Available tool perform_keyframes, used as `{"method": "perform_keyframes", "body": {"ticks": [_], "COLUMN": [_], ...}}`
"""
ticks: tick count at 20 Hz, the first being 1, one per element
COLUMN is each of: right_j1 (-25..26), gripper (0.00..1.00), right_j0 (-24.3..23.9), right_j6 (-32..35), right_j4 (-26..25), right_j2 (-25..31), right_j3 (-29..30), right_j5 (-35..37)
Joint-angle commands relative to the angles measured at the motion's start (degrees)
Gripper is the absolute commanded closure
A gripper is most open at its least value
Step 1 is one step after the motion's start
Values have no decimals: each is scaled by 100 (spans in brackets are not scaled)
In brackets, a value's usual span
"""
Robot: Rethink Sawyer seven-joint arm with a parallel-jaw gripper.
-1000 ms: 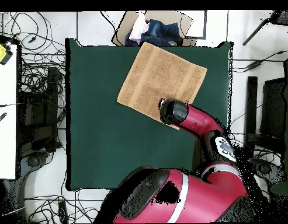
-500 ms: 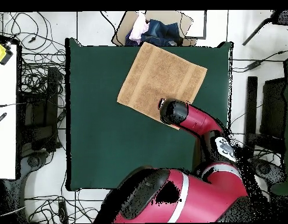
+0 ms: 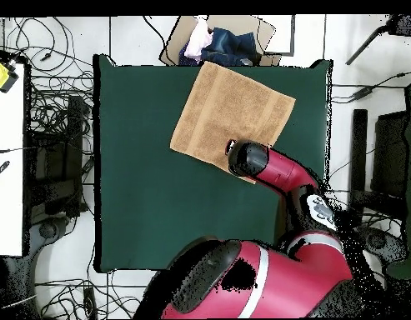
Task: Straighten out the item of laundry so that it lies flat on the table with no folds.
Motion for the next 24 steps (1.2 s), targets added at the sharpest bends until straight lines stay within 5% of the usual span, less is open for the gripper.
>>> {"method": "perform_keyframes", "body": {"ticks": [1, 24], "right_j1": [387, 374], "gripper": [100, 100], "right_j0": [-66, -188], "right_j6": [1136, 1305], "right_j4": [47, -42], "right_j2": [266, 197], "right_j3": [-131, 412], "right_j5": [-784, -1115]}}
